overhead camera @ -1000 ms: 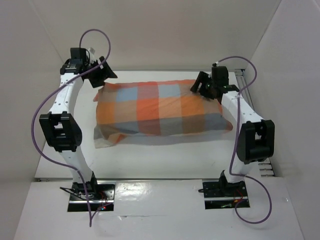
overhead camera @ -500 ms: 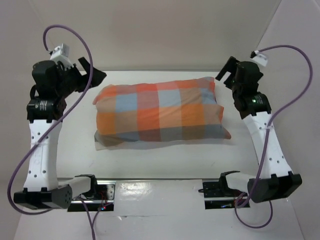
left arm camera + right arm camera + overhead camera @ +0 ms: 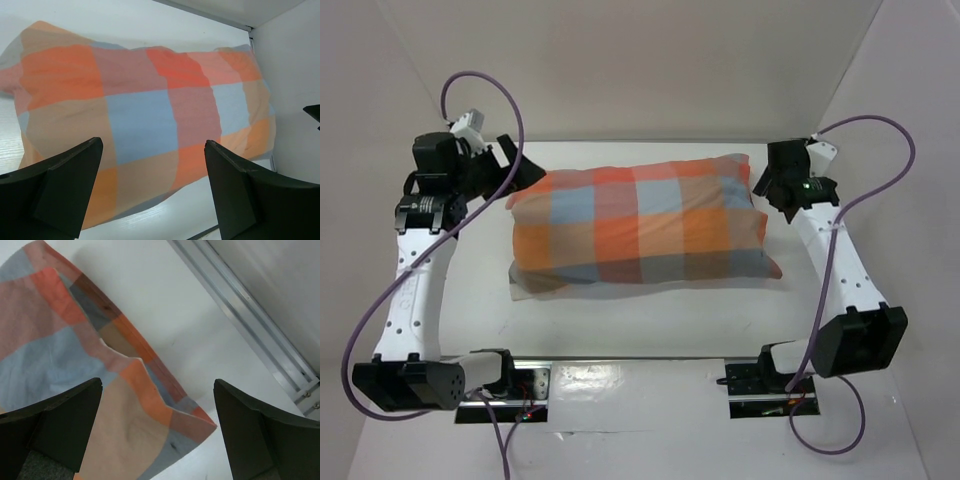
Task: Put the pillow into the pillowcase
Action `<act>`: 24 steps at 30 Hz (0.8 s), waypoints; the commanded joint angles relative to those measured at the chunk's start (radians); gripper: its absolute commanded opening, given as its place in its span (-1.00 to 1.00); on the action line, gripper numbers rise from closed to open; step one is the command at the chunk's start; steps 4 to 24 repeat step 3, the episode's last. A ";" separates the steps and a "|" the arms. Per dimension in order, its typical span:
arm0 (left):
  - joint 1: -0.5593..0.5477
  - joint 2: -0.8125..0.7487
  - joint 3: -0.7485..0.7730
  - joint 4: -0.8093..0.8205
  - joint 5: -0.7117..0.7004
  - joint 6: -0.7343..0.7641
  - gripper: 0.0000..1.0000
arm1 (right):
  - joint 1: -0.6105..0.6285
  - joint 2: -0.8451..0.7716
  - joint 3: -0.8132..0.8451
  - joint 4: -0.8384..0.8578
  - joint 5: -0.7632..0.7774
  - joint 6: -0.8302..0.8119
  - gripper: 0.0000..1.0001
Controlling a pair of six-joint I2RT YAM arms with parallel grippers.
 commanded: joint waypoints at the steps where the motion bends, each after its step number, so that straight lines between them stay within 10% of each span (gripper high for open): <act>1: -0.001 -0.034 0.012 0.030 0.014 0.030 0.93 | -0.001 -0.082 -0.016 -0.024 0.072 0.008 1.00; 24: -0.001 -0.045 0.012 0.030 0.014 0.030 0.93 | -0.001 -0.127 -0.059 0.011 0.063 -0.010 1.00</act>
